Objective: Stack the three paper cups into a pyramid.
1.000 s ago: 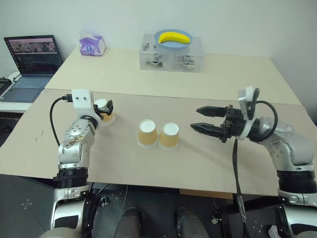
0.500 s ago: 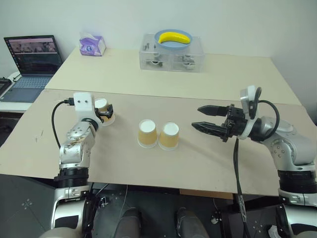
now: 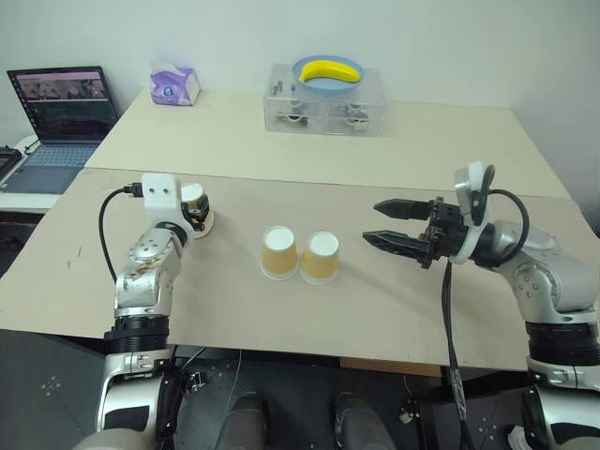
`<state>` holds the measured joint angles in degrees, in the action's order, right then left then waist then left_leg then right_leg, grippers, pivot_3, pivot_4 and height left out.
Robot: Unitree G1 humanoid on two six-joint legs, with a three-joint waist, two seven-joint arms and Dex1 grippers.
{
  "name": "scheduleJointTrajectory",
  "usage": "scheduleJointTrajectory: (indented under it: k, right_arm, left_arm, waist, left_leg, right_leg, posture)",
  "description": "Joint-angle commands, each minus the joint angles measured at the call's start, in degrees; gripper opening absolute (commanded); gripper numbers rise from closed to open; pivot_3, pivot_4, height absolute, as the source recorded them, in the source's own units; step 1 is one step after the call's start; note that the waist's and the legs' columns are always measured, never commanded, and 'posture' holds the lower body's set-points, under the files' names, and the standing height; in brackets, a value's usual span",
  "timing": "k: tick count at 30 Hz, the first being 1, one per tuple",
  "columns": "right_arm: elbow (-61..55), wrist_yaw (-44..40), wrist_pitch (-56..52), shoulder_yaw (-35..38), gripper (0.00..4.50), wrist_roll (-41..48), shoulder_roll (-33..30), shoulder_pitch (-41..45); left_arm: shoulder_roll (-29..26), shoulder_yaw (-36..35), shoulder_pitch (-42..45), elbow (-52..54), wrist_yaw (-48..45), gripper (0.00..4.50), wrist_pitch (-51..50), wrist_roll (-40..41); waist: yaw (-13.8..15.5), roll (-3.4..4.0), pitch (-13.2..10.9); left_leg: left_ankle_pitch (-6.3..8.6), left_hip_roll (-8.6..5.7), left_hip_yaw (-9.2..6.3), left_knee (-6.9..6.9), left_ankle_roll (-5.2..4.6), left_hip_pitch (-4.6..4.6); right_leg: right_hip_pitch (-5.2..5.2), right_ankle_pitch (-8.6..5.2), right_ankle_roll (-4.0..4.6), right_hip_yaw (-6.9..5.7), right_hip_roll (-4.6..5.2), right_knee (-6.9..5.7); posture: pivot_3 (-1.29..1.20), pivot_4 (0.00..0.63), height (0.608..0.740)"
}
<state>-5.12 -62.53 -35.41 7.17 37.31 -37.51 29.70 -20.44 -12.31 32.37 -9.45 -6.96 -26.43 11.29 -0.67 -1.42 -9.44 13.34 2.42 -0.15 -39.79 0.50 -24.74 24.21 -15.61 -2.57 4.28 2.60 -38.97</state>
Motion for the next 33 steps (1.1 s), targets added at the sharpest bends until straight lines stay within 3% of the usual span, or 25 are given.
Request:
scheduleJointTrajectory:
  k: [1, 5, 8, 11, 16, 23, 33]
  right_arm:
    - [-1.4, -0.5, 0.9, 0.8, 4.50, 0.9, -0.6, 0.7]
    - [-0.7, -0.9, 1.2, 0.7, 4.50, 0.6, -0.7, 1.2]
    - [-1.4, -1.9, 0.6, 1.0, 4.50, 1.3, -1.2, 0.9]
    - [-2.9, -3.5, 0.3, 1.6, 4.50, 2.1, -2.4, -0.4]
    - [-4.3, -4.3, 0.7, 2.3, 4.50, 2.0, -3.9, -2.5]
    - [-6.0, -2.9, 0.4, 2.8, 4.50, 2.3, -3.8, -4.2]
    - [-7.6, -1.0, 0.4, 3.6, 4.50, 3.1, -4.5, -6.2]
  left_arm:
    - [-2.0, 0.0, 3.8, 4.0, -1.8, 2.52, 4.6, -0.6]
    - [-3.9, -0.1, 7.8, 5.6, -9.5, 2.52, 5.0, 3.7]
    - [-6.9, 0.6, 8.9, 9.0, -20.4, 2.52, 2.6, 9.6]
    - [-10.6, 1.4, 8.1, 13.7, -31.5, 2.52, -2.7, 17.2]
    - [-14.4, 2.2, 9.0, 15.8, -40.1, 2.52, -14.5, 27.3]
    - [-14.5, 10.6, 11.4, 12.9, -48.3, 2.52, -11.8, 23.9]
    - [-12.0, 14.7, 16.1, 9.1, -54.0, 2.52, -10.2, 22.3]
  waist:
    - [0.0, 0.00, 0.0]
    - [0.0, 0.00, 0.0]
    - [0.0, 0.00, 0.0]
    - [-0.1, 0.00, 0.0]
    - [-0.2, 0.00, 0.0]
    - [-0.1, 0.00, 0.0]
    - [-0.2, 0.00, 0.0]
  left_leg:
    - [0.00, 0.00, 0.00, 0.00, 0.00, 0.00]
    - [0.00, -0.01, 0.00, -0.01, 0.01, -0.01]
    - [0.00, -0.02, 0.00, 0.00, 0.01, -0.02]
    - [0.00, 0.00, 0.01, 0.05, 0.01, -0.03]
    - [0.00, 0.03, 0.01, 0.01, 0.00, 0.03]
    - [-0.01, 0.02, 0.01, 0.01, 0.00, 0.02]
    - [-0.01, 0.03, 0.01, 0.00, 0.00, 0.01]
  right_leg:
    - [0.00, 0.00, 0.00, 0.00, 0.00, 0.00]
    - [-0.01, 0.00, 0.00, -0.01, 0.00, 0.00]
    - [-0.02, 0.00, 0.00, -0.01, 0.01, 0.05]
    - [0.02, 0.00, 0.00, -0.01, 0.00, 0.05]
    - [-0.03, -0.01, -0.01, -0.02, -0.04, 0.00]
    - [-0.04, -0.01, -0.01, -0.02, -0.06, 0.04]
    - [-0.04, -0.01, -0.01, -0.01, -0.07, 0.05]
  posture:
    - [0.00, 0.150, 0.694]
    - [0.00, 0.150, 0.694]
    - [0.00, 0.150, 0.694]
    - [0.00, 0.150, 0.694]
    - [0.00, 0.150, 0.694]
    - [0.00, 0.150, 0.694]
    - [0.00, 0.150, 0.694]
